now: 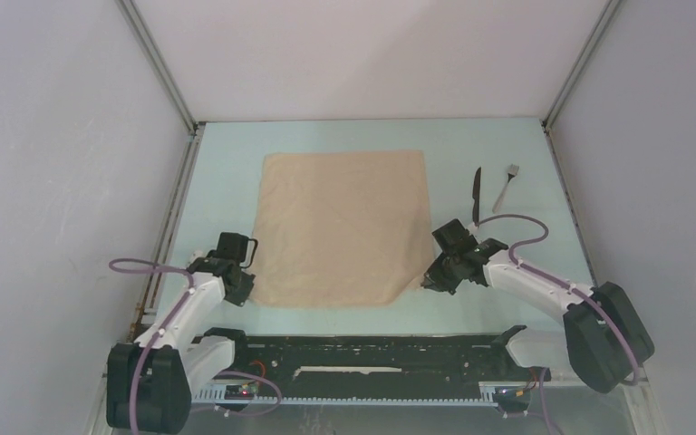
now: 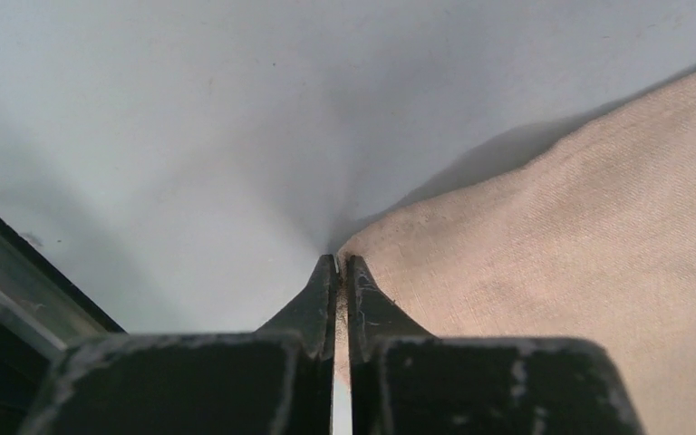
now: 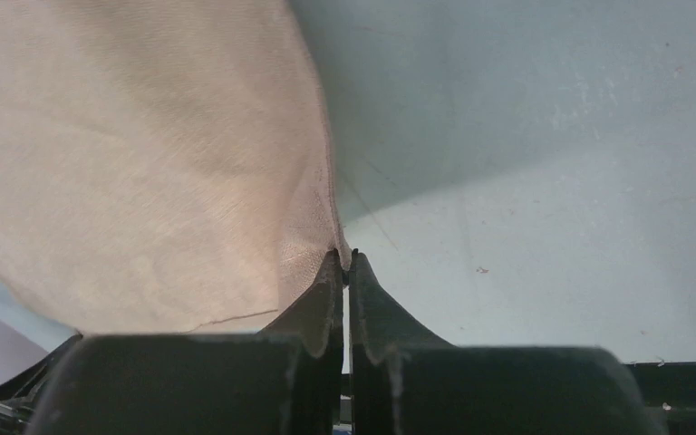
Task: Fold the napkin into a case and place the utensils inside
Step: Pick up the flattened napkin from the center of the board, then fold and flatten the napkin at the center of the board.
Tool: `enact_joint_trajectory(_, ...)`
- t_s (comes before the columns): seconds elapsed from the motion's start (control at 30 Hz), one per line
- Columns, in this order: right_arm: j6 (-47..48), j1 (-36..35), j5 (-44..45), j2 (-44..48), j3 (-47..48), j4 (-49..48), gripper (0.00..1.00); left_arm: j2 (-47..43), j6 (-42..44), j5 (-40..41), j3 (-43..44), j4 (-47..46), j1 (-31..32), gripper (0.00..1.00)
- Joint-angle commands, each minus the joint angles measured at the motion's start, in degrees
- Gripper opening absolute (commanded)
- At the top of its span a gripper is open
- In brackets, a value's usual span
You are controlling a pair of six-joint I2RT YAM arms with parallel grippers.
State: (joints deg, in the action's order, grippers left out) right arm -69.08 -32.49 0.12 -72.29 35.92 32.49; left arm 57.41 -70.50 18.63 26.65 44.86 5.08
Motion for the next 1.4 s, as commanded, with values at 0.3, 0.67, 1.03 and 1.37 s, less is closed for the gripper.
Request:
enact_joint_trajectory(0.3, 32.74, 0.38, 3.35, 25.02, 18.06, -6.56, 0.0, -18.36, 12.43, 6.41, 38.19, 10.54, -0.41, 0.0)
enact_joint_trajectory(0.67, 40.72, -3.0, 4.1, 36.19, 39.2, -4.06, 0.0, -24.88, 16.4, 2.66, 61.76, 2.86, -0.42, 0.0)
enact_joint_trajectory(1.03, 37.24, 10.32, -2.46, 5.11, 45.42, -15.01, 0.0, 1.96, 22.33, 11.97, 61.14, -9.38, -1.33, 0.0)
enact_joint_trajectory(1.37, 37.57, 18.18, -14.9, -34.6, 61.62, -21.39, 0.0, 36.64, 27.45, 1.3, 66.0, -21.0, -6.72, 0.0)
